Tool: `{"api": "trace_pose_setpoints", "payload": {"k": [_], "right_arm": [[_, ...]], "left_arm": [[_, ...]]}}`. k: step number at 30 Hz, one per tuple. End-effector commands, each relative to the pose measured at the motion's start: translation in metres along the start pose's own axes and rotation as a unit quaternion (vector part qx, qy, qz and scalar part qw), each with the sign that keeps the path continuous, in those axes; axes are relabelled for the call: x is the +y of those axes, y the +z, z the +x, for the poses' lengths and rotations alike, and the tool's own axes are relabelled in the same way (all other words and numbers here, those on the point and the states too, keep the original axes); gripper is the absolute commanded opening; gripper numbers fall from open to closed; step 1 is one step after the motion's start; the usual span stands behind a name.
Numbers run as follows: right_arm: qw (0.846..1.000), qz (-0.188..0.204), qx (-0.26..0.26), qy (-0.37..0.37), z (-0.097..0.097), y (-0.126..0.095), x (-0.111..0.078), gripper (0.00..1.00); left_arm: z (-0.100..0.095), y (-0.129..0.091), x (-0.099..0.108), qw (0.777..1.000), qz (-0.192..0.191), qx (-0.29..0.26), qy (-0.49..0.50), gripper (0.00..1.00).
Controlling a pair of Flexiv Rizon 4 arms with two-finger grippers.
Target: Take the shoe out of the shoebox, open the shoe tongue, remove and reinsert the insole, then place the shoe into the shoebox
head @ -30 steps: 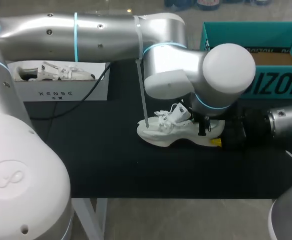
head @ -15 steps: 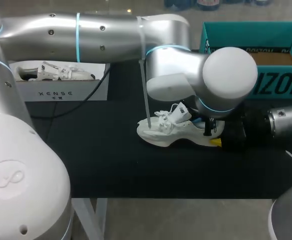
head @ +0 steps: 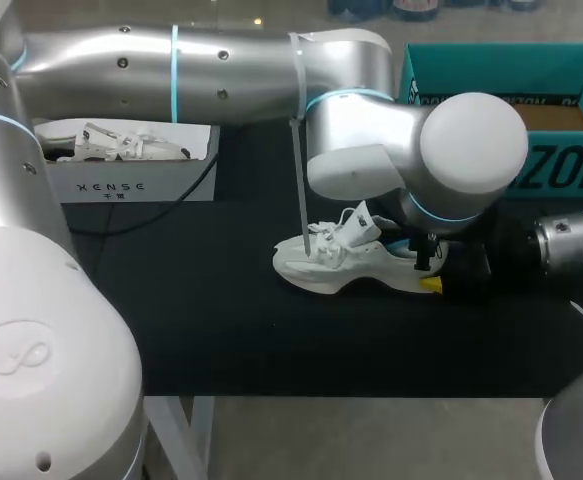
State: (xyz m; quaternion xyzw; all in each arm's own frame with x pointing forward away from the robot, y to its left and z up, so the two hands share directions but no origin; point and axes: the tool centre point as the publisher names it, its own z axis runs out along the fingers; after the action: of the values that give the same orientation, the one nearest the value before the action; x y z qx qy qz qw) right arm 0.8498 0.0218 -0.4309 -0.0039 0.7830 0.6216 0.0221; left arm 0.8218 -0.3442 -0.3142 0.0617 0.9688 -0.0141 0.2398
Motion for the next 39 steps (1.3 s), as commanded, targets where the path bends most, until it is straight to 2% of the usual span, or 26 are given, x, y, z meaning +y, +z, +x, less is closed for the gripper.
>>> {"api": "trace_pose_setpoints", "payload": {"k": [1, 14, 16, 24, 28, 31, 36, 39], "right_arm": [[1.0, 0.0, 0.0, 0.0, 0.0, 0.003, -0.004, 0.0], [1.0, 0.0, 0.0, 0.0, 0.0, 0.003, -0.004, 0.0], [1.0, 0.0, 0.0, 0.0, 0.0, 0.003, -0.004, 0.0], [1.0, 0.0, 0.0, 0.0, 0.0, 0.003, -0.004, 0.0], [1.0, 0.0, 0.0, 0.0, 0.0, 0.003, -0.004, 0.0], [1.0, 0.0, 0.0, 0.0, 0.0, 0.003, -0.004, 0.0], [1.0, 0.0, 0.0, 0.0, 0.0, 0.003, -0.004, 0.0], [1.0, 0.0, 0.0, 0.0, 0.0, 0.003, -0.004, 0.0]], "left_arm": [[0.0, 0.004, 0.001, 1.0, -0.002, 0.0, -0.002, 0.33], [0.0, 0.023, 0.003, 1.0, -0.013, 0.008, -0.017, 0.26], [-0.001, 0.024, 0.002, 1.0, -0.009, 0.006, -0.022, 0.0], [0.0, 0.015, -0.006, 1.0, 0.001, -0.001, -0.016, 0.0], [-0.004, 0.0, -0.016, 1.0, 0.022, -0.011, -0.014, 0.0], [-0.012, -0.019, -0.031, 0.999, 0.045, -0.019, -0.012, 0.0], [-0.035, -0.061, -0.056, 0.994, 0.102, -0.011, -0.029, 0.0], [-0.047, -0.088, -0.064, 0.991, 0.13, -0.009, -0.04, 0.0]]}}
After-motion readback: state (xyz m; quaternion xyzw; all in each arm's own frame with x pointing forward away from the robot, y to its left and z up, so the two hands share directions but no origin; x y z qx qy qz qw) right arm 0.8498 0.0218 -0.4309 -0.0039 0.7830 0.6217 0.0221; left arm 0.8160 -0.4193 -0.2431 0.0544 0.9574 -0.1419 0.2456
